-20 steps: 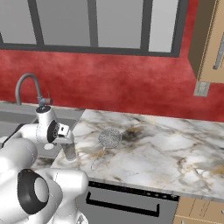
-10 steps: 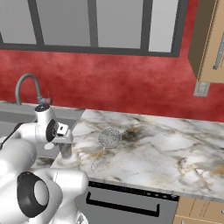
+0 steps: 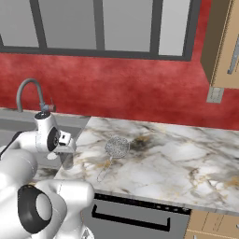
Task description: Place the strainer in the left basin and the glass cup in the right basin of the sink.
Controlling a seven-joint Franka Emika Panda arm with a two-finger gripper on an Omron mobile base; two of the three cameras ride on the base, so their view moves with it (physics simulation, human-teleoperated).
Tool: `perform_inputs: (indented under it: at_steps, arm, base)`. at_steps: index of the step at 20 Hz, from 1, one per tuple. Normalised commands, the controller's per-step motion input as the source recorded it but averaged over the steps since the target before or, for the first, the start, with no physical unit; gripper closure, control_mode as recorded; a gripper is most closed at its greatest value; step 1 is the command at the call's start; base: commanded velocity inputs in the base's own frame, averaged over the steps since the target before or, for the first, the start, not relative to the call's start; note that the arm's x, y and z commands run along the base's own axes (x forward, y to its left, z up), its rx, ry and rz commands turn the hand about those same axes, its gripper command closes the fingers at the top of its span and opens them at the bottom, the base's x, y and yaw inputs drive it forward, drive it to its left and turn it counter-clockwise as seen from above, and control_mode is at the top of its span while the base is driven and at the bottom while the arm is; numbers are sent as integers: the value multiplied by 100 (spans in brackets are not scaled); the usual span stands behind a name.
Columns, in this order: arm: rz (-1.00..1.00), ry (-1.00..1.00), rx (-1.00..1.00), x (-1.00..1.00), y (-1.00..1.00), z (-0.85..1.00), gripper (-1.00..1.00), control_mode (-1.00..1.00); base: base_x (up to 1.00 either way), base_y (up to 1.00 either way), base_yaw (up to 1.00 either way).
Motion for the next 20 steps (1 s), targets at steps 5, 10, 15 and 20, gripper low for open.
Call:
perform_inputs:
  at_steps: [5, 10, 15, 20]
  arm:
    - [0, 0, -1, 3, 29, 9, 100, -100]
    - [0, 0, -6, 26, 38, 13, 100, -100]
    - [0, 0, -12, 36, 35, 9, 100, -100]
    - [0, 0, -13, 37, 27, 3, 100, -100]
  base:
    - [0, 0, 0]
    - [0, 0, 0]
    - [0, 0, 0]
    - [0, 0, 0]
